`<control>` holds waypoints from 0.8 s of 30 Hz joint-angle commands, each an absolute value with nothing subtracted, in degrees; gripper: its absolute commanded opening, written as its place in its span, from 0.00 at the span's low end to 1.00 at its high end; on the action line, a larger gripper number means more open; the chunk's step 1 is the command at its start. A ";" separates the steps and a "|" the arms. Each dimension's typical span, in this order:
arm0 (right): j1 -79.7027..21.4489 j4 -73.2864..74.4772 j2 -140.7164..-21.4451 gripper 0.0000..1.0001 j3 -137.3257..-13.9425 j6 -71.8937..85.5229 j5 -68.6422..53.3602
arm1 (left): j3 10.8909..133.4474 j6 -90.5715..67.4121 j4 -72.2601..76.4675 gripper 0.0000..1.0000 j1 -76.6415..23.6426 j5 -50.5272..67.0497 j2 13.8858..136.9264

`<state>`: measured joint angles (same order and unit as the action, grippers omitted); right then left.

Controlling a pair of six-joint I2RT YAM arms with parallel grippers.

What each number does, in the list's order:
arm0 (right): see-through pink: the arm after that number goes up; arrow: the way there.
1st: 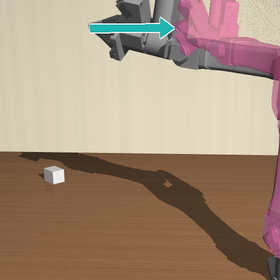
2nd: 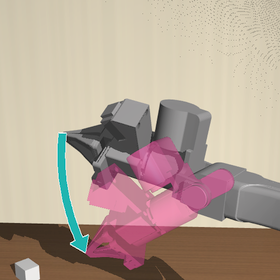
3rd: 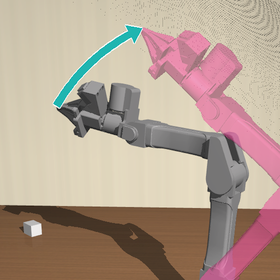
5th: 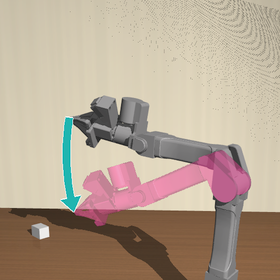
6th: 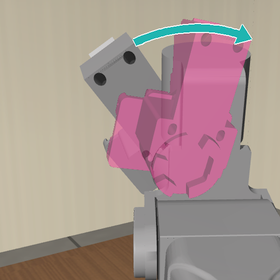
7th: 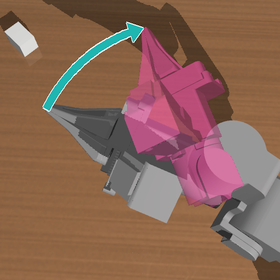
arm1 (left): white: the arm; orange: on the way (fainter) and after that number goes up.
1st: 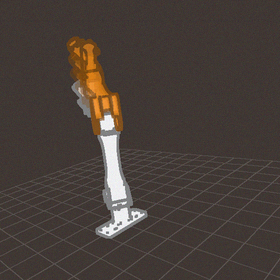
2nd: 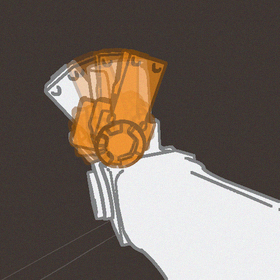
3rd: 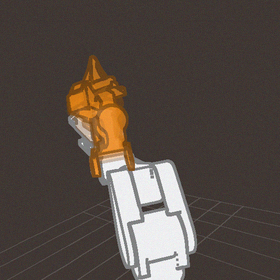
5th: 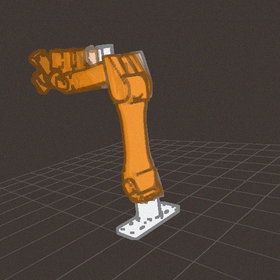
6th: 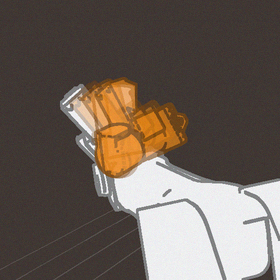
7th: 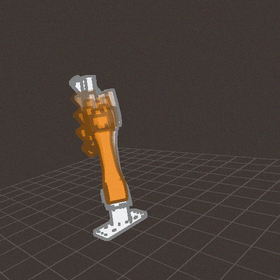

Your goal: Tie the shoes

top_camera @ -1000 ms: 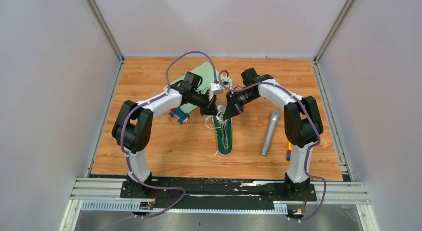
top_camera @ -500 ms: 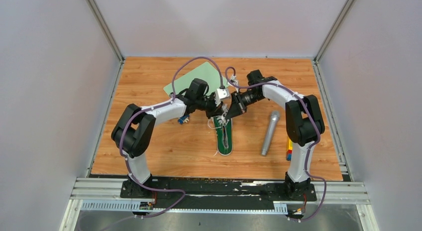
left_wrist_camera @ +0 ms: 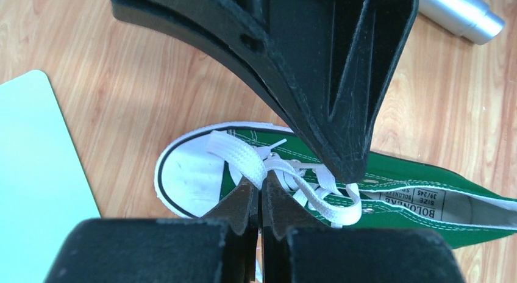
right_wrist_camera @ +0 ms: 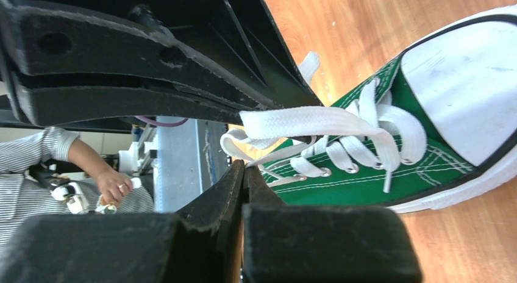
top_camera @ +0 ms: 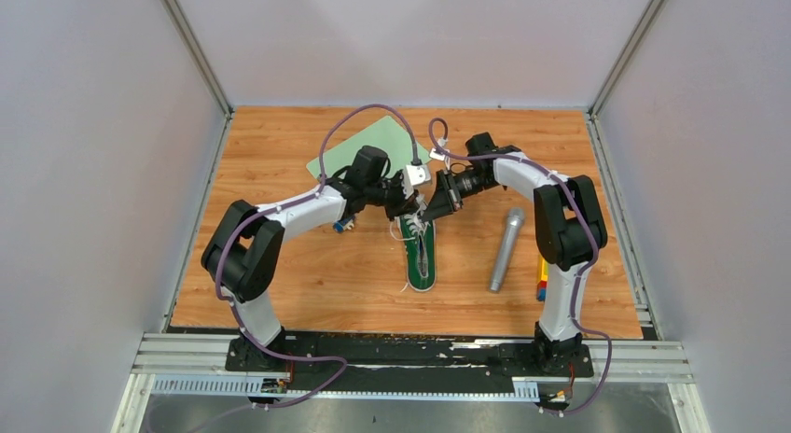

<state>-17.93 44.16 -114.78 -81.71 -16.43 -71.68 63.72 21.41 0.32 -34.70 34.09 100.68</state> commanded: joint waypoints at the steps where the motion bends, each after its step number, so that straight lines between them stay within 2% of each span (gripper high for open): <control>1: -17.45 46.70 -113.68 0.01 -81.86 -14.89 -79.49 | 70.23 27.72 -9.27 0.00 -33.16 38.72 100.89; 10: -15.78 46.71 -113.21 0.01 -80.45 -15.59 -79.42 | 72.11 35.59 -16.95 0.00 -33.22 42.34 101.63; 18: -16.01 46.32 -111.98 0.02 -78.61 -14.43 -82.23 | 66.88 29.13 -1.16 0.00 -35.00 27.53 102.54; 24: -15.92 46.16 -111.07 0.02 -76.89 -14.85 -81.80 | 69.56 30.12 -1.20 0.00 -35.39 26.40 104.09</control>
<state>-15.68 44.34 -114.76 -77.80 -15.46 -75.50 67.66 29.50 -4.73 -36.51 34.09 102.54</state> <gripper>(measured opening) 0.022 0.009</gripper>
